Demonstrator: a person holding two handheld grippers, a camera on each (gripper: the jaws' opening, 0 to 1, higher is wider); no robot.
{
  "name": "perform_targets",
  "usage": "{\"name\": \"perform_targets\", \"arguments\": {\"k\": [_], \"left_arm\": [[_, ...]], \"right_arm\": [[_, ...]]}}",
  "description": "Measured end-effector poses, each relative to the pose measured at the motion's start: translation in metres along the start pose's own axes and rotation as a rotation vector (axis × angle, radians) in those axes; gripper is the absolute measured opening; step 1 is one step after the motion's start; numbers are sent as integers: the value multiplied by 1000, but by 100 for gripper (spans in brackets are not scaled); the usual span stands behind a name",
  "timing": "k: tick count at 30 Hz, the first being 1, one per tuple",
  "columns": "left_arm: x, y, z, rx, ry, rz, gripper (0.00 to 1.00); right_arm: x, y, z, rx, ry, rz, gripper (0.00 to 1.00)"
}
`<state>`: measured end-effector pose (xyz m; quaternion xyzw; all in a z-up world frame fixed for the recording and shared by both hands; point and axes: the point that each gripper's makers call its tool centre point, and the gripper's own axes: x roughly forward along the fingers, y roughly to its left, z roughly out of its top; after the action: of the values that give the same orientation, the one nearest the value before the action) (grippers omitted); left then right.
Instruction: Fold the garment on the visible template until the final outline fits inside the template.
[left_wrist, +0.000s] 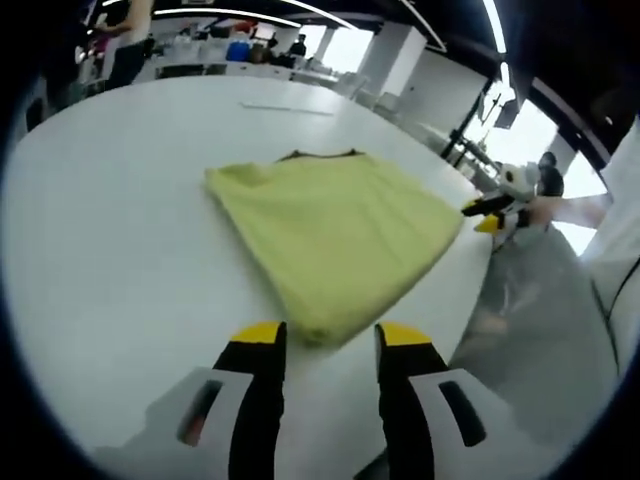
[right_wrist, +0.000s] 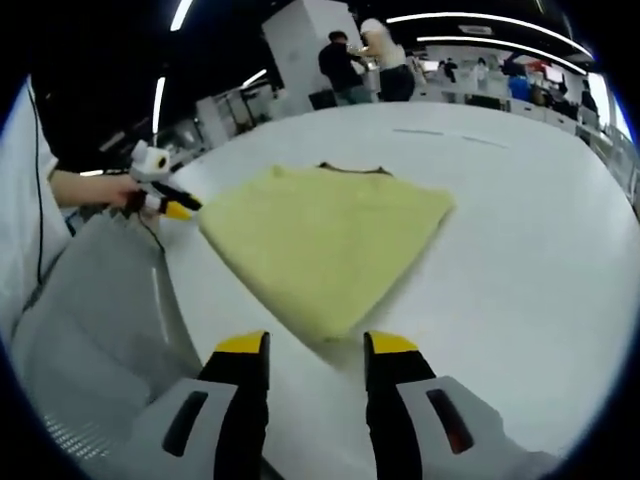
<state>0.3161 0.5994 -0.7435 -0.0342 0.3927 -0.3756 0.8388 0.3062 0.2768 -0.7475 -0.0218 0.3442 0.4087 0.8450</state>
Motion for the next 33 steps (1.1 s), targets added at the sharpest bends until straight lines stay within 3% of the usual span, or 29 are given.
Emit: {"name": "perform_targets", "arguments": {"k": [14, 21, 33], "left_arm": [[-1, -6, -5, 39, 39, -62, 20], [0, 0, -3, 28, 33, -45, 9], [0, 2, -2, 41, 40, -47, 0]], "right_arm": [[6, 5, -1, -26, 22, 25, 30], [5, -3, -2, -46, 30, 7, 23], [4, -7, -8, -131, 87, 11, 12]]}}
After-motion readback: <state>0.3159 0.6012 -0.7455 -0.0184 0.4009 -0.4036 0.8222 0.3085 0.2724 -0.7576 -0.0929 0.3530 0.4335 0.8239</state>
